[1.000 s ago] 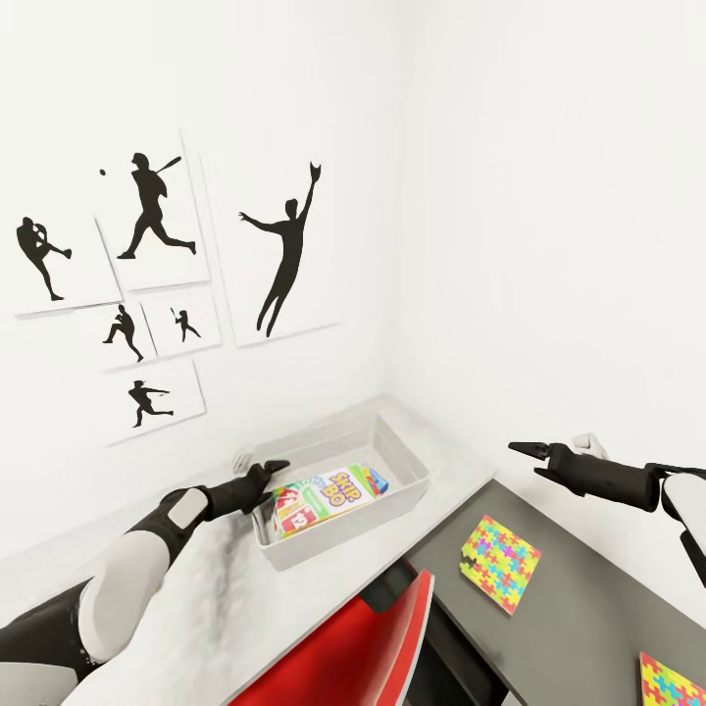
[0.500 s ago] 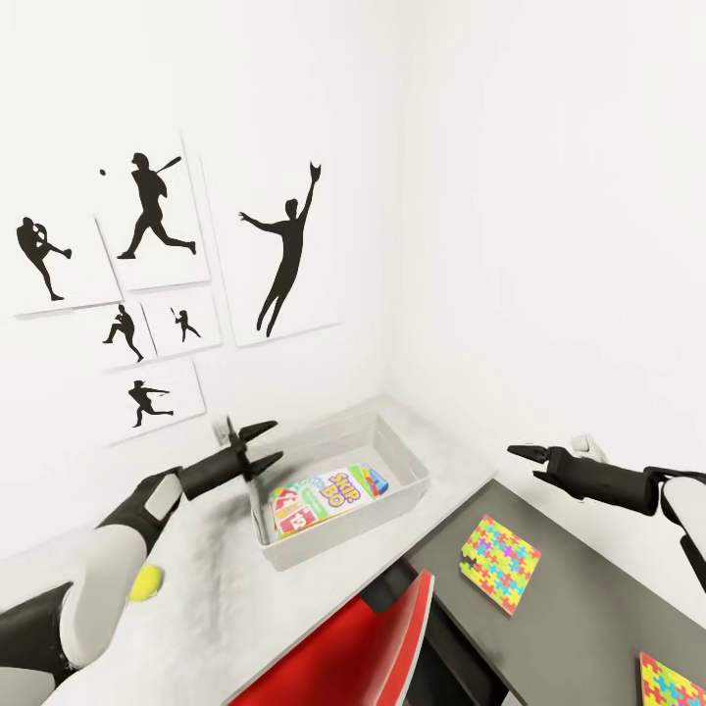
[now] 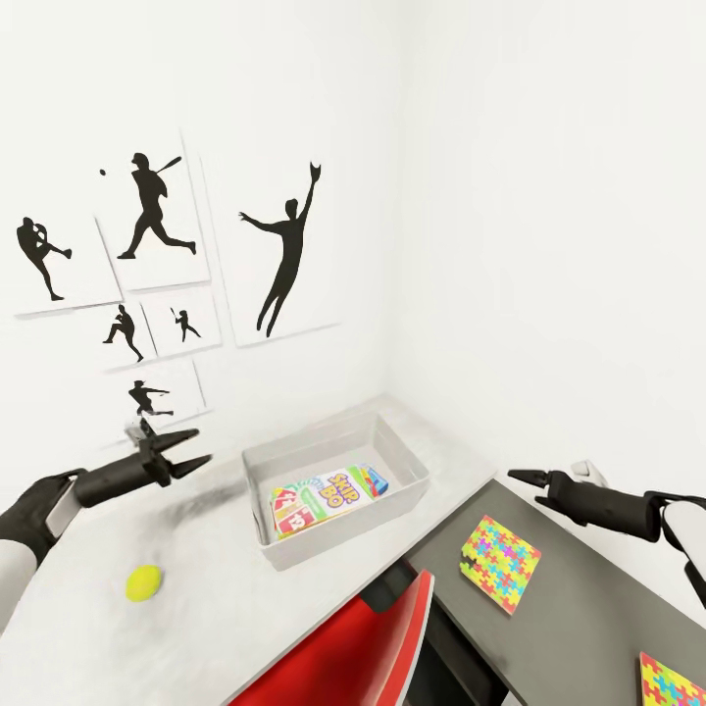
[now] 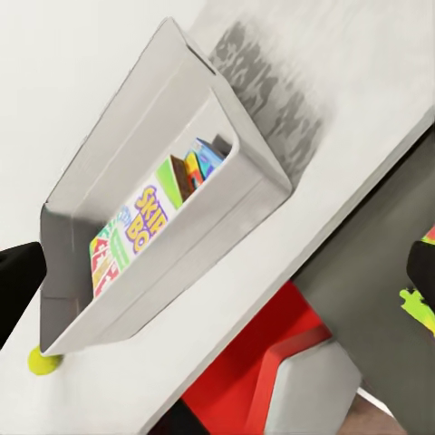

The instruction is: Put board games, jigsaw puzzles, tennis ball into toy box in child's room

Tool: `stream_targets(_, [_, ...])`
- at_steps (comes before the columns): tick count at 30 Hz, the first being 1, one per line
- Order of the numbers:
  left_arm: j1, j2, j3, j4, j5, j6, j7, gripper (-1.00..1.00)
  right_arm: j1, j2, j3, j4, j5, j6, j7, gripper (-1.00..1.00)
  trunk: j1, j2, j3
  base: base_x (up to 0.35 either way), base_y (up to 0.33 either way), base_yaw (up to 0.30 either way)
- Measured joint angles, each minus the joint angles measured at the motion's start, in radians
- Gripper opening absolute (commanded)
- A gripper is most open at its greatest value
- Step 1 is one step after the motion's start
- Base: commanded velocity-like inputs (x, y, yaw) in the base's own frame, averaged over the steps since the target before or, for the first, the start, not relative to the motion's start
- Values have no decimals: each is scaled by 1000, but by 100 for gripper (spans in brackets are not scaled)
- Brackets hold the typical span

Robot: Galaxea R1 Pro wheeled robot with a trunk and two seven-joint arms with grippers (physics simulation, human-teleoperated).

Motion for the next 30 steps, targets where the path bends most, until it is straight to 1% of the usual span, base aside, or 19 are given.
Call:
stream_targets(2, [21, 52, -24, 1, 0, -25, -40, 100, 10, 2, 0, 0, 0, 0, 0, 100, 0, 0, 0, 0, 0, 0])
stream_targets(4, [52, 97, -37, 1, -1, -54, -47, 100, 22, 3, 0, 0, 0, 0, 1, 100, 0, 0, 0, -37, 0, 0])
stream_targets(5, [71, 114, -40, 1, -1, -72, -47, 100, 25, 2, 0, 0, -1, 0, 1, 100, 0, 0, 0, -75, 0, 0])
stream_targets(9, [132, 152, -43, 1, 0, -127, -47, 100, 45, 2, -2, 5, 1, 0, 2, 100, 0, 0, 0, -115, 0, 0])
stream_targets(10, [137, 157, -43, 0, 1, -131, -47, 100, 51, 2, -2, 6, 0, 0, 2, 100, 0, 0, 0, -68, 0, 0])
stream_targets(11, [143, 168, -43, 0, 1, -136, -47, 100, 64, 2, -2, 7, 0, 0, 2, 100, 0, 0, 0, -55, 0, 0])
stream_targets(14, [151, 185, -44, 0, 2, -142, -47, 100, 89, 1, -10, 8, 0, 0, 2, 100, 0, 0, 0, -38, 0, 0])
stream_targets(17, [155, 193, -45, -1, 2, -145, -47, 100, 130, 1, -44, 7, -1, 0, 3, 100, 0, 0, 0, -72, 0, 0])
stream_targets(20, [157, 197, -44, -1, 1, -146, -47, 100, 194, 3, -113, 3, -2, 0, 23, 100, 0, 0, 0, -38, 0, 0])
stream_targets(22, [157, 198, -44, -1, 1, -146, -47, 100, 230, 4, -144, 3, -1, 0, 55, 100, 0, 0, 0, -12, 0, 0])
stream_targets(25, [158, 199, -43, -1, 0, -146, -47, 100, 262, 4, -161, 7, 2, 0, 87, 100, 0, 0, 0, -5, 0, -21])
stream_targets(30, [157, 201, -42, 0, 0, -148, -47, 100, 278, 4, -172, 9, 2, 0, 103, 100, 0, 0, 3, -27, 0, -168])
